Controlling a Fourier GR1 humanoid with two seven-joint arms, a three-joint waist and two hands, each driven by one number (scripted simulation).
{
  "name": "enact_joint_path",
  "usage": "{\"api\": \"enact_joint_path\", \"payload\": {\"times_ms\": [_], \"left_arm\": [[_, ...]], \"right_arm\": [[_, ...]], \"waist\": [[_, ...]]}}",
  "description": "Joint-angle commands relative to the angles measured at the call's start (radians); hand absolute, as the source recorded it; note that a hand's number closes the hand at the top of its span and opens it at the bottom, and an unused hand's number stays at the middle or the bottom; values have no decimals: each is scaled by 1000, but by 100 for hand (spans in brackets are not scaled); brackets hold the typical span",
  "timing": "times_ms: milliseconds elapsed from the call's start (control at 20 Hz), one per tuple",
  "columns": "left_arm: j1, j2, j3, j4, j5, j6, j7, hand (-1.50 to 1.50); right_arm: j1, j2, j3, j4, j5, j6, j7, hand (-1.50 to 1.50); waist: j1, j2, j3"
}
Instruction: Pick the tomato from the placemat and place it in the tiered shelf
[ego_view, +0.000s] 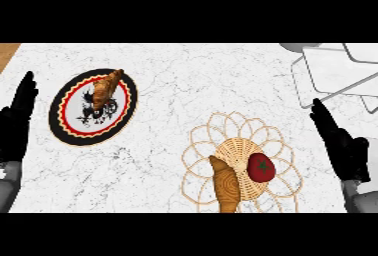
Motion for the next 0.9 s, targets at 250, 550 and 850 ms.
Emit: {"api": "enact_joint_path", "payload": {"times_ms": [250,550,850], "left_arm": [[-45,-180,-129,19,53,-103,-83,0],[-8,-212,-143,11,91,-117,-77,0],[-22,-248,-146,61,86,-150,-111,0]], "right_arm": [[-15,-31,-168,-205,-157,-8,120,-150],[122,53,-177,8,137,-443,-10,150],[264,277,-287,-135,8,-469,-322,-150]], "waist": [[-34,-9,30],[-45,0,29],[-12,-8,33]]}}
